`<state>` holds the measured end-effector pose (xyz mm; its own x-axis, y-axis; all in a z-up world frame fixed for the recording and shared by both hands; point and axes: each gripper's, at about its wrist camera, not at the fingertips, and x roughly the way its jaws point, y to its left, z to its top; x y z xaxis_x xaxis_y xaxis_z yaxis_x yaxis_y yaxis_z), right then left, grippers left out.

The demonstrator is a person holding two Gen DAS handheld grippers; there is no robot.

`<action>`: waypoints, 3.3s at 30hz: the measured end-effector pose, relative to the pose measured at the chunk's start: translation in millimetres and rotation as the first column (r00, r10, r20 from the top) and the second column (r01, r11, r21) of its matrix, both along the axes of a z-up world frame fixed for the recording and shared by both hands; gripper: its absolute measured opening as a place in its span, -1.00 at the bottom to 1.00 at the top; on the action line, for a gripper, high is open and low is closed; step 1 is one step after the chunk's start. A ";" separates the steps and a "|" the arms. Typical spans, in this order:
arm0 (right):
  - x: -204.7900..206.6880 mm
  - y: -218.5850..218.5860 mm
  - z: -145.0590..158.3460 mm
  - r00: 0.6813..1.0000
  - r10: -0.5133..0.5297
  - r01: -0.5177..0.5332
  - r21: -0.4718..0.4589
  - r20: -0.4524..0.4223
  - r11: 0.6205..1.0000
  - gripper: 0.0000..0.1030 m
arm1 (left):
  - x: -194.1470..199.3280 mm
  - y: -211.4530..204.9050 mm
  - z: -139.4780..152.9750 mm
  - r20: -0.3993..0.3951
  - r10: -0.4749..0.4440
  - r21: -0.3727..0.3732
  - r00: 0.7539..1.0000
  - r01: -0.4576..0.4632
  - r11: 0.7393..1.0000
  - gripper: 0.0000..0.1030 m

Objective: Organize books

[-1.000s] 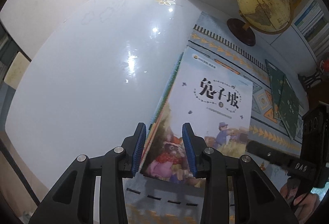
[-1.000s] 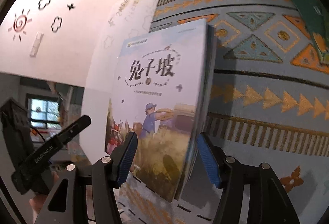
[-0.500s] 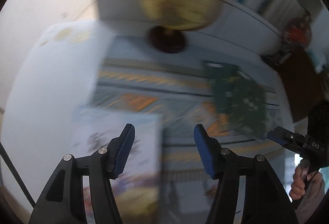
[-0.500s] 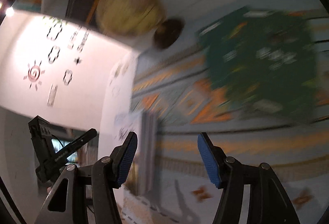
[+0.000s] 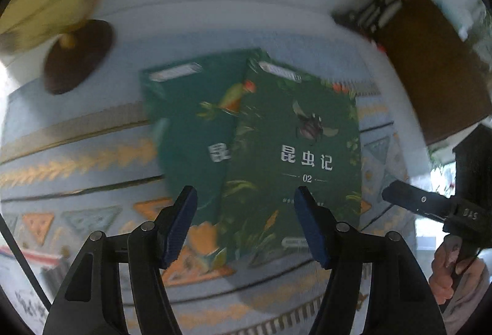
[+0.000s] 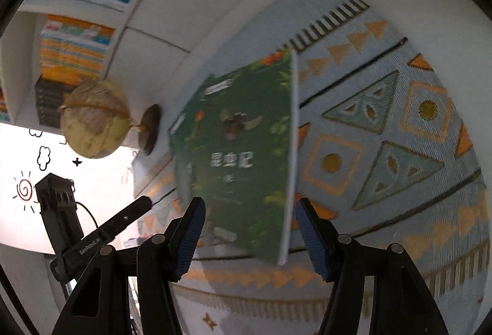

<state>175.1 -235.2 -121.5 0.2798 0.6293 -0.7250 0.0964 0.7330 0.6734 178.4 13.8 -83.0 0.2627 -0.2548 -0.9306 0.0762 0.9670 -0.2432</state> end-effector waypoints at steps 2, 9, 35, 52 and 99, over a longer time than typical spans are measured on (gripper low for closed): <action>5.2 -1.4 -9.8 1.000 0.002 -0.002 0.021 -0.005 1.000 0.17 | 3.9 -9.2 -11.1 -0.020 -0.019 0.016 1.000 0.019 1.000 0.23; 16.2 0.0 -30.6 1.000 0.012 -0.013 0.052 0.025 0.999 0.18 | 6.9 -13.3 -30.9 -0.069 -0.038 -0.033 0.997 0.036 0.999 0.23; 13.8 19.0 -58.1 0.998 0.055 -0.058 0.278 0.020 0.959 -0.64 | 0.8 -27.8 -31.6 -0.035 -0.088 -0.006 0.996 0.088 0.996 0.56; -10.8 -16.0 -88.2 0.976 0.080 0.056 0.593 -0.201 0.803 -0.90 | -4.7 4.5 -39.9 -0.119 0.037 -0.404 0.992 -0.082 0.911 0.57; -61.7 -43.8 2.2 0.956 0.246 -0.239 -0.062 0.160 0.969 -0.82 | -61.5 -86.6 -16.8 0.036 -0.288 -0.097 0.957 0.290 0.952 -0.48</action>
<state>113.4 -279.0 -119.3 0.2399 0.6636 -0.7085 -0.1977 0.7480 0.6336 116.9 -72.8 -99.8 0.1838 -0.4143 -0.8914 0.3550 0.8736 -0.3328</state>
